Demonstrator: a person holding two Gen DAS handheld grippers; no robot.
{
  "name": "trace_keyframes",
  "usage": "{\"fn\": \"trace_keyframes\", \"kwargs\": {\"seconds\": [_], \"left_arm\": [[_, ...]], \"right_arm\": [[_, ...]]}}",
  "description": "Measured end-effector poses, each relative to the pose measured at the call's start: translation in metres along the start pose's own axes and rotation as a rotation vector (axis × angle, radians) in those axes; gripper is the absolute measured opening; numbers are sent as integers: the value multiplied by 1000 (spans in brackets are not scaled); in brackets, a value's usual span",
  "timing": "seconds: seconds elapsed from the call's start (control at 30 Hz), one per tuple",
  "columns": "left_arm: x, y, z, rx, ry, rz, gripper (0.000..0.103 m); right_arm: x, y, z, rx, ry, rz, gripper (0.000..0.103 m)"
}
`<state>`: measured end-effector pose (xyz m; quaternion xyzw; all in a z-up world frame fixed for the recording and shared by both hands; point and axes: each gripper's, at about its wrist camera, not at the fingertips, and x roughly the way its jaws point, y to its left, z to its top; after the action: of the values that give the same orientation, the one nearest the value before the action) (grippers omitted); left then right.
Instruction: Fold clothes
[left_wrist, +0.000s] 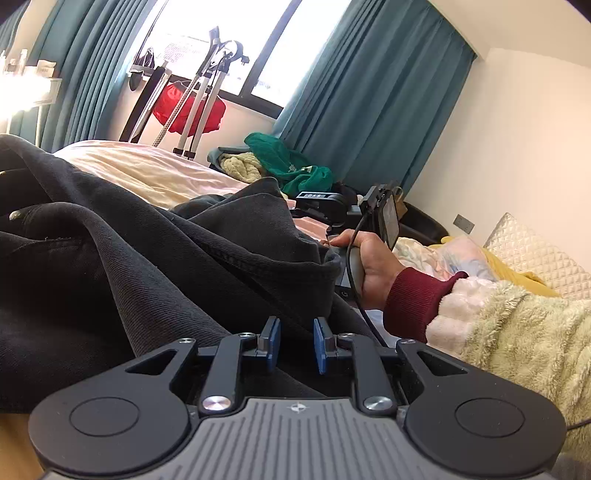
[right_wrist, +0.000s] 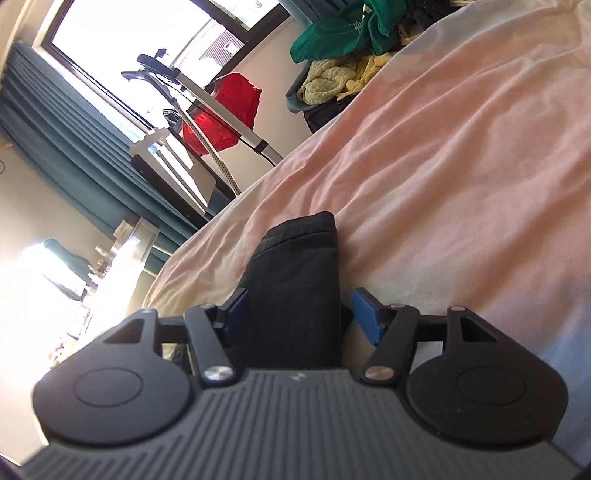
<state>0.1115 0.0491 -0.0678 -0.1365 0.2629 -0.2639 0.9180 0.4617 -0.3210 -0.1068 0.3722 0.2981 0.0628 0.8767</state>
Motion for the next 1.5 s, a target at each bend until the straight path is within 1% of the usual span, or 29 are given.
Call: {"fn": "trace_keyframes", "kwargs": {"seconds": [0.03, 0.07, 0.1, 0.13, 0.2, 0.3, 0.4, 0.5, 0.6, 0.7, 0.83, 0.93, 1.0, 1.07, 1.17, 1.23, 1.27, 1.3, 1.33, 1.4, 1.47, 1.5], "left_arm": [[2, 4, 0, 3, 1, -1, 20], [5, 9, -1, 1, 11, 3, 20], [8, 13, -1, 0, 21, 7, 19], [11, 17, -2, -3, 30, 10, 19], [13, 20, -2, -12, 37, 5, 18], [13, 21, -1, -20, 33, -7, 18], [7, 10, 0, 2, 20, -19, 18], [3, -4, -1, 25, 13, -20, 18], [-5, -20, -5, 68, 4, -21, 18], [-11, -35, -10, 90, -1, -24, 18], [-15, -51, -17, 112, -12, -25, 19], [-21, -60, -23, 106, -45, -8, 19], [-30, -60, -26, 85, -73, -11, 19], [-39, -60, -28, 62, -100, -11, 19], [-56, -56, -23, 11, -121, 6, 21], [-68, -51, -16, -32, -145, 29, 25], [-77, -45, -13, -74, -162, 52, 27], [-86, -39, -10, -115, -179, 74, 35], [-95, -33, -6, -157, -196, 96, 50], [-115, -16, 2, -249, -224, 136, 59], [-137, 5, 10, -341, -242, 171, 64], [-146, 17, 13, -394, -243, 185, 72]], "right_arm": [[8, -1, 1, -1, 5, -1, 40], [16, -2, 2, -2, 10, 0, 30], [23, -3, 3, -4, 15, 0, 15], [25, -3, 4, -9, 14, -4, 10], [18, 0, 3, -36, -23, -8, 8], [-9, 11, 5, -77, -102, -29, 7], [-54, 16, 12, -85, -186, -65, 7], [-108, 15, 21, -92, -283, -112, 7], [-179, -1, 28, -75, -389, -156, 7], [-243, -26, 25, -4, -462, -185, 7], [-320, -68, -5, 78, -525, -255, 7], [-362, -103, -36, 193, -527, -275, 7], [-377, -126, -47, 311, -497, -249, 7], [-383, -144, -52, 400, -463, -233, 7], [-382, -162, -63, 481, -400, -248, 7], [-380, -171, -71, 530, -365, -254, 7], [-379, -174, -74, 539, -354, -259, 7], [-379, -175, -75, 538, -348, -265, 7], [-378, -176, -76, 538, -342, -271, 7], [-376, -177, -77, 536, -333, -272, 7], [-375, -178, -78, 533, -330, -249, 9], [-375, -180, -77, 543, -332, -219, 9]]}}
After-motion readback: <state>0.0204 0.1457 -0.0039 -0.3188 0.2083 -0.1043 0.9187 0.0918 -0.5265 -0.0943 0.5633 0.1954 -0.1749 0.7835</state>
